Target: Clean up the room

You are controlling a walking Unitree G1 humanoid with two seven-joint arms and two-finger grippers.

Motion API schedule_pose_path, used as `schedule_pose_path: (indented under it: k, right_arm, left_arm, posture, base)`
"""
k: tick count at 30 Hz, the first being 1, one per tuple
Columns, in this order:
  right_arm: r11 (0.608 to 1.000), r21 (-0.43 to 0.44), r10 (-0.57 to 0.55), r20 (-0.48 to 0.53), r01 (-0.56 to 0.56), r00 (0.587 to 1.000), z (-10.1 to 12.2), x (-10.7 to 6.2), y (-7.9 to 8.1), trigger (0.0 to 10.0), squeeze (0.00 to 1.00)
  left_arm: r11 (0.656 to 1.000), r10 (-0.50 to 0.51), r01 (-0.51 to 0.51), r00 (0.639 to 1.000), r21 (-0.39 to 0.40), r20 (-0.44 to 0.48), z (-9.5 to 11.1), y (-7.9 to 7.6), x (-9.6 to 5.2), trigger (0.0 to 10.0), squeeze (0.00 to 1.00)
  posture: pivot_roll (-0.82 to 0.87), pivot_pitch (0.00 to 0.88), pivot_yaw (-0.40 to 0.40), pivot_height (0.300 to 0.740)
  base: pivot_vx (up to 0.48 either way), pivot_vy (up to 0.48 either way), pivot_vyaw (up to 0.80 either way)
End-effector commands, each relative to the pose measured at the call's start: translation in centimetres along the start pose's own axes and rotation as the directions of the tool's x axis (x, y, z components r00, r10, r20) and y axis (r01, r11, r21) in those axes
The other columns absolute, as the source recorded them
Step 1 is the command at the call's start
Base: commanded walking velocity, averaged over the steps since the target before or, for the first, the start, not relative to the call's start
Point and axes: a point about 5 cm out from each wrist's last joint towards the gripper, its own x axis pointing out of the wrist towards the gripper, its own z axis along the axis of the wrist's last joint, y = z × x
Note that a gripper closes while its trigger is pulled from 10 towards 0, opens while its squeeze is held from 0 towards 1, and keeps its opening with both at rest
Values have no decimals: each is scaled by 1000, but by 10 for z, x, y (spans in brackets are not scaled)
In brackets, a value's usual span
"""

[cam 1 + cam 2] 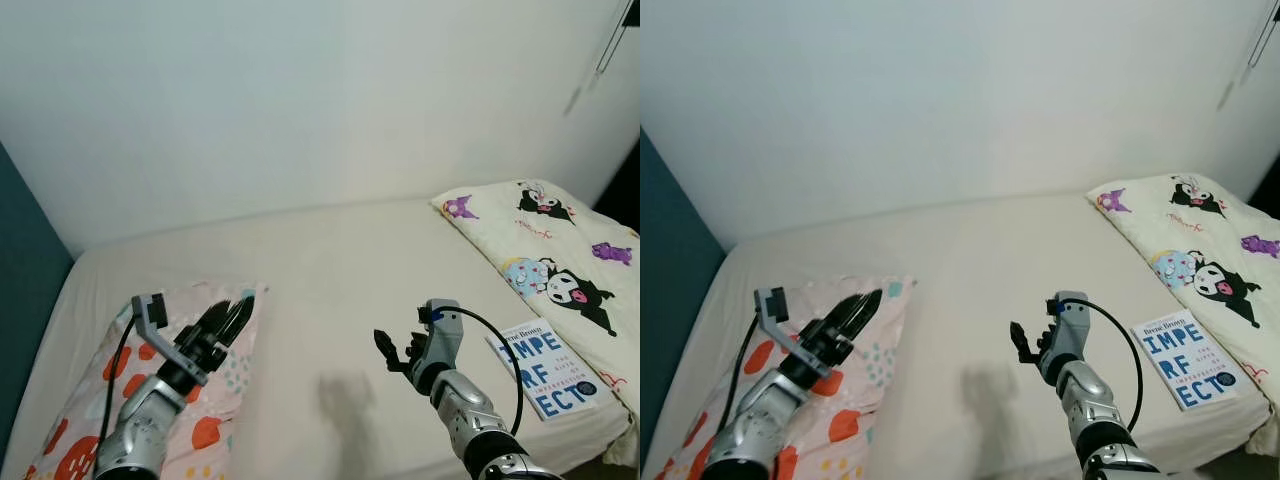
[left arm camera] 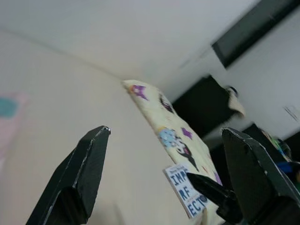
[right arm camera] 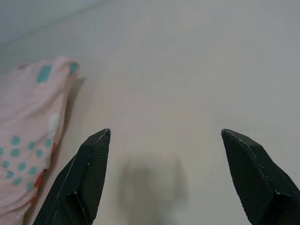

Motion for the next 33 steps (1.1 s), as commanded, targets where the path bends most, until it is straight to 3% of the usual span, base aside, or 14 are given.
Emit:
schedule_pose_path:
  k: [1,6,7,9,10,12,14,17,18,21,24,25,26,33]
  right_arm:
    - [999,-43,-23,4,23,1000,1,1,0,10000,0]
    - [993,-81,-83,-1,82,997,-5,-1,-1,10000,0]
    - [976,-170,-142,-22,137,990,-9,-2,-3,10000,0]
    - [976,-170,-142,-22,137,990,-9,-2,-3,10000,0]
    - [994,-83,-70,-40,66,997,-13,-2,1,10000,0]
    - [999,35,-25,-29,26,999,-17,-4,3,10000,0]
    - [999,41,-29,-44,30,999,-20,-5,2,10000,0]
    - [998,-20,-62,-138,60,988,-41,-13,-3,10000,0]
    - [998,-20,-62,-138,60,988,-41,-13,-3,10000,0]
    - [997,-40,-76,-155,70,985,-46,-16,-5,10000,0]
    - [996,-63,-76,-155,67,985,-49,-18,-4,10000,0]
    - [996,-63,-76,-155,67,985,-49,-18,-4,10000,0]
    - [997,-69,-56,-147,46,987,-49,-17,-2,10000,0]
    - [997,-73,-30,-134,20,991,-45,-15,3,10000,0]
  left_arm:
    - [999,47,-47,999,-11,-21,-3,6,-6,10000,0]
    - [980,183,-187,982,-67,-53,-26,23,-32,10000,0]
    - [958,272,-275,961,-85,-52,-34,32,-41,10000,0]
    - [958,272,-275,961,-85,-52,-34,32,-41,10000,0]
    - [906,414,-419,906,-58,-89,-43,44,-52,10000,0]
    - [863,494,-503,858,-36,-143,-53,51,-62,10000,0]
    - [850,515,-527,840,-28,-170,-58,52,-67,10000,0]
    - [748,638,-662,703,35,-314,-84,58,-96,10000,0]
    - [748,638,-662,703,35,-314,-84,58,-96,10000,0]
    - [704,678,-707,643,64,-355,-92,59,-108,10000,0]
    - [628,740,-765,532,140,-411,-105,59,-130,10000,0]
    - [628,740,-765,532,140,-411,-105,59,-130,10000,0]
    - [594,769,-780,480,195,-422,-109,60,-138,10000,0]
    - [594,773,-771,470,229,-425,-109,60,-137,10000,0]
  posture:
    - [9,0,-47,740]
    - [19,0,-47,740]
    - [19,0,-45,740]
    - [19,0,-45,740]
    - [20,0,-37,740]
    - [21,0,-33,740]
    - [21,0,-33,740]
    - [27,0,-28,740]
    - [27,0,-28,740]
    - [21,0,-26,740]
    - [-4,0,-9,740]
    - [-4,0,-9,740]
    - [-4,0,-10,740]
    - [5,0,-17,740]
  base:
    - [-480,0,0]
    - [-480,0,0]
    - [0,0,0]
    - [0,0,0]
    - [0,0,0]
    - [0,0,0]
    - [0,0,0]
    - [0,0,521]
    - [0,0,781]
    - [0,0,775]
    - [0,0,777]
    - [0,0,781]
    - [0,0,775]
    - [0,0,779]
